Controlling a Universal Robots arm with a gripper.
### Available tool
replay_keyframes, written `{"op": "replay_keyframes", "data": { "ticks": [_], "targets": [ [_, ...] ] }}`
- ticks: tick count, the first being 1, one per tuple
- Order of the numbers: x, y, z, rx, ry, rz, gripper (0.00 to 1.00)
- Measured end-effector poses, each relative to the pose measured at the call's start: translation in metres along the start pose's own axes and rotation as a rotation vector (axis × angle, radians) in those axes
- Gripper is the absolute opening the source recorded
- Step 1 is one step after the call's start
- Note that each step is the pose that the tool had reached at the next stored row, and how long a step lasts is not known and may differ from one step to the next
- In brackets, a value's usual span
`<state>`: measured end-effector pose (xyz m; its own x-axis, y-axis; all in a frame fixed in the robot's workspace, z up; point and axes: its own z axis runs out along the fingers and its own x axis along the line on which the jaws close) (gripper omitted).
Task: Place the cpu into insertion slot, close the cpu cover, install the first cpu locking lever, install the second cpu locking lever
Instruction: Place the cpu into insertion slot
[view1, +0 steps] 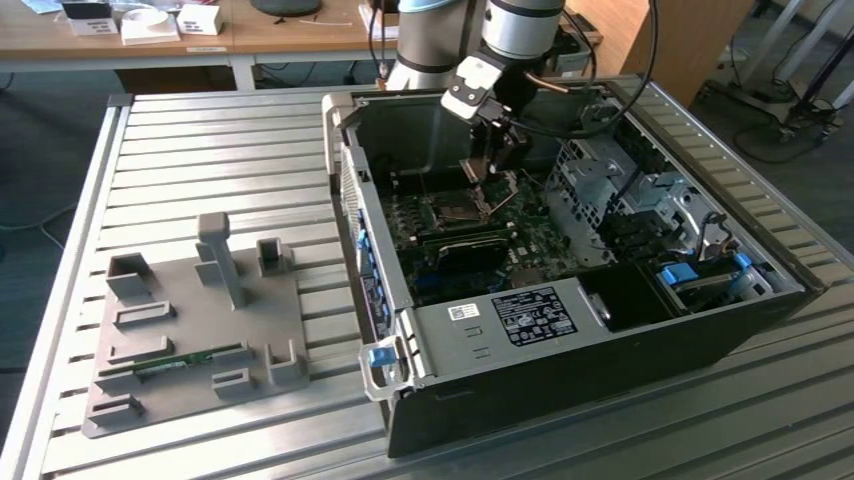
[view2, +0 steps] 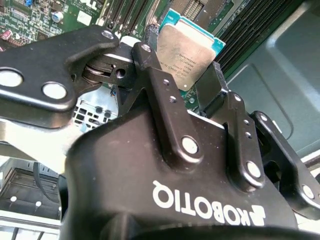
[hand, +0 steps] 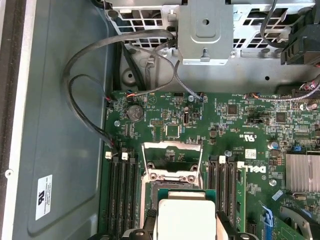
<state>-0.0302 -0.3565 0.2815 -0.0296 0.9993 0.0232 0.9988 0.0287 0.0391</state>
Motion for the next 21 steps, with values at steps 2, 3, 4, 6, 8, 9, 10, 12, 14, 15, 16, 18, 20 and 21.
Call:
{"op": "replay_keyframes", "data": {
  "ticks": [2, 3, 4, 6, 8, 9, 10, 12, 14, 15, 16, 18, 20, 21],
  "targets": [
    [0.0006, -0.0003, 0.0002, -0.0001, 0.0002, 0.000, 0.54],
    [0.0011, -0.0009, 0.0002, 0.0000, 0.0001, 0.000, 0.54],
    [0.0016, -0.0016, 0.0002, 0.0000, 0.0001, 0.000, 0.54],
    [0.0021, -0.0029, 0.0005, 0.0000, 0.0001, 0.000, 0.54],
    [0.0021, -0.0033, 0.0024, 0.0000, 0.0001, 0.000, 0.54],
    [0.0021, -0.0034, 0.0035, 0.0000, 0.0001, 0.000, 0.54],
    [0.0022, -0.0034, 0.0040, -0.0001, 0.0001, 0.000, 0.54],
    [0.0021, -0.0035, 0.0040, 0.0001, 0.0000, 0.000, 0.54],
    [0.0021, -0.0035, 0.0040, 0.0001, -0.0001, 0.000, 0.54],
    [0.0026, -0.0035, 0.0042, -0.0001, 0.0002, 0.000, 0.54],
    [0.0037, -0.0035, 0.0042, -0.0002, 0.0002, 0.000, 0.54],
    [0.0054, -0.0034, 0.0042, 0.0000, 0.0000, 0.000, 0.54],
    [0.0056, -0.0034, 0.0042, 0.0000, 0.0001, 0.000, 0.54],
    [0.0057, -0.0034, 0.0048, -0.0001, 0.0004, 0.000, 0.54]
  ]
}}
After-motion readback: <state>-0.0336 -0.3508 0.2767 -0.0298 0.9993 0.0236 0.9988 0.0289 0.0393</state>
